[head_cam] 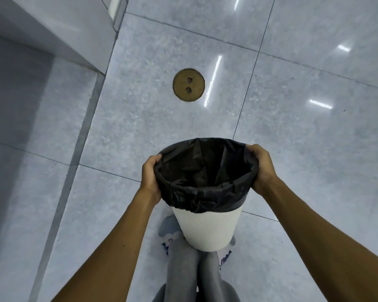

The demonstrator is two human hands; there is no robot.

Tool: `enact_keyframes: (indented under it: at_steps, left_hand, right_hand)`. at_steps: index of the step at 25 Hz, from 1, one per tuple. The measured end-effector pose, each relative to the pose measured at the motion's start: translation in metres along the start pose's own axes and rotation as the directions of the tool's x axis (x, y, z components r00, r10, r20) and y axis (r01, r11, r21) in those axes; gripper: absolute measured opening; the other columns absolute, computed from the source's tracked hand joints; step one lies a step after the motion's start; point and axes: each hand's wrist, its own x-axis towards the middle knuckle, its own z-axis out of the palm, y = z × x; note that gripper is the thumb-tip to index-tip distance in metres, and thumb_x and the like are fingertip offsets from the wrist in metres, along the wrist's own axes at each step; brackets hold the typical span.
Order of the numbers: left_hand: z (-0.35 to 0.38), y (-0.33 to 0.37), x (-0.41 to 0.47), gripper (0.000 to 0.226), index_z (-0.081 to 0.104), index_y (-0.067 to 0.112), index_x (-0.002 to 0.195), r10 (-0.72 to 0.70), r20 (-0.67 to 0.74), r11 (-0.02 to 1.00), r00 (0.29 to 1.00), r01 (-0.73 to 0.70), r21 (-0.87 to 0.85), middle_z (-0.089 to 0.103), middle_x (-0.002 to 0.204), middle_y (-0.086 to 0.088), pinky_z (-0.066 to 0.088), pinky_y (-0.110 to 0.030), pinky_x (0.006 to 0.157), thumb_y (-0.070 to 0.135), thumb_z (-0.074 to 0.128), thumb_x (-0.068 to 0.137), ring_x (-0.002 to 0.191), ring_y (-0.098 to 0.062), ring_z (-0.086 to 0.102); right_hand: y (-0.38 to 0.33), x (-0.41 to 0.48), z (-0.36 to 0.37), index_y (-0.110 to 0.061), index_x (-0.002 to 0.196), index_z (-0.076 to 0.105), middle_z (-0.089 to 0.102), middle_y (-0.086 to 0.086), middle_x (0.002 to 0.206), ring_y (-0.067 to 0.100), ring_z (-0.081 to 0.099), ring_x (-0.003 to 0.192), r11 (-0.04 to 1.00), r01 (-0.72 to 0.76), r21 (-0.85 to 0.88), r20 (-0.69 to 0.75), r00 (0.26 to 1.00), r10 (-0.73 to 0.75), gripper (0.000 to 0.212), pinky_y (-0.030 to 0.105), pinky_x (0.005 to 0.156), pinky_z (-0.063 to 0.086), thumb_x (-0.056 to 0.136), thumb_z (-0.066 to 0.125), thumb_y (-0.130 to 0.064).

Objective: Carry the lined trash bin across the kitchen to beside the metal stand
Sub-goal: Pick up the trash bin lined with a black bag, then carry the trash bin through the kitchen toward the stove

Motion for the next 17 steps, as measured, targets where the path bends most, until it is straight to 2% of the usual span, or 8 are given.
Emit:
enact_keyframes:
  at_steps: [2, 4, 6, 8, 12, 14, 17]
  left_hand:
    - [0.009, 0.019, -0.037, 0.039, 0.076, 0.010, 0.103, 0.048, 0.015, 0.999, 0.999, -0.048, -0.009, 0.079, 0.090, -0.011, 0.057, -0.038, 0.077, 0.035, 0.046, 0.102, 0.092, -0.030, 0.069]
    - [0.024, 0.048, -0.085, 0.039, 0.074, 0.012, 0.119, 0.110, 0.060, 0.994, 0.992, -0.111, 0.004, 0.079, 0.104, -0.013, 0.058, -0.039, 0.080, 0.031, 0.045, 0.103, 0.099, -0.031, 0.070]
    - [0.041, 0.086, -0.148, 0.043, 0.068, 0.017, 0.138, 0.207, 0.120, 0.977, 0.971, -0.210, 0.021, 0.077, 0.124, -0.012, 0.060, -0.041, 0.087, 0.025, 0.041, 0.105, 0.111, -0.030, 0.072]
    - [0.060, 0.131, -0.223, 0.048, 0.061, 0.024, 0.149, 0.270, 0.173, 0.961, 0.947, -0.277, 0.021, 0.073, 0.138, -0.010, 0.059, -0.043, 0.096, 0.020, 0.040, 0.106, 0.124, -0.032, 0.069]
    - [0.102, 0.211, -0.380, 0.051, 0.055, 0.023, 0.155, 0.365, 0.239, 0.926, 0.900, -0.379, 0.010, 0.070, 0.144, -0.006, 0.060, -0.036, 0.094, 0.013, 0.036, 0.109, 0.132, -0.031, 0.066]
    - [0.126, 0.253, -0.460, 0.050, 0.054, 0.022, 0.156, 0.422, 0.290, 0.898, 0.859, -0.441, 0.001, 0.068, 0.147, -0.006, 0.057, -0.040, 0.103, 0.014, 0.035, 0.110, 0.134, -0.030, 0.064]
    - [0.163, 0.312, -0.559, 0.050, 0.055, 0.019, 0.155, 0.527, 0.388, 0.829, 0.756, -0.558, -0.037, 0.064, 0.151, -0.011, 0.047, -0.051, 0.118, 0.017, 0.038, 0.108, 0.140, -0.035, 0.059]
  right_hand:
    - [-0.018, -0.037, -0.002, -0.013, 0.094, 0.072, 0.078, 0.004, 0.079, 0.024, 0.068, 0.082, 1.000, 0.002, 0.028, 0.001, 1.000, -0.002, 0.025, 0.036, 0.075, 0.053, 0.097, 0.051, -0.026]
    - [-0.046, -0.082, -0.004, -0.011, 0.103, 0.073, 0.080, 0.008, 0.090, 0.027, 0.070, 0.088, 0.997, 0.018, 0.078, 0.002, 1.000, -0.018, 0.022, 0.036, 0.076, 0.055, 0.097, 0.054, -0.021]
    - [-0.084, -0.138, -0.006, -0.014, 0.114, 0.074, 0.079, 0.013, 0.111, 0.031, 0.070, 0.100, 0.989, 0.064, 0.134, 0.007, 0.998, -0.065, 0.027, 0.039, 0.083, 0.057, 0.097, 0.054, -0.014]
    - [-0.130, -0.214, -0.002, -0.019, 0.127, 0.072, 0.076, 0.012, 0.123, 0.033, 0.069, 0.112, 0.976, 0.134, 0.169, 0.030, 0.990, -0.141, 0.039, 0.044, 0.094, 0.056, 0.098, 0.049, -0.009]
    - [-0.209, -0.373, 0.005, -0.024, 0.139, 0.066, 0.073, 0.007, 0.132, 0.033, 0.065, 0.125, 0.931, 0.308, 0.196, 0.037, 0.946, -0.321, 0.046, 0.048, 0.106, 0.052, 0.102, 0.044, -0.007]
    - [-0.250, -0.452, 0.007, -0.027, 0.138, 0.066, 0.073, 0.003, 0.133, 0.029, 0.065, 0.126, 0.892, 0.394, 0.221, 0.011, 0.914, -0.406, 0.044, 0.047, 0.108, 0.051, 0.104, 0.043, -0.010]
    - [-0.311, -0.555, 0.006, -0.027, 0.139, 0.066, 0.072, 0.001, 0.134, 0.026, 0.066, 0.126, 0.812, 0.519, 0.266, -0.018, 0.845, -0.534, 0.043, 0.044, 0.108, 0.051, 0.105, 0.043, -0.013]
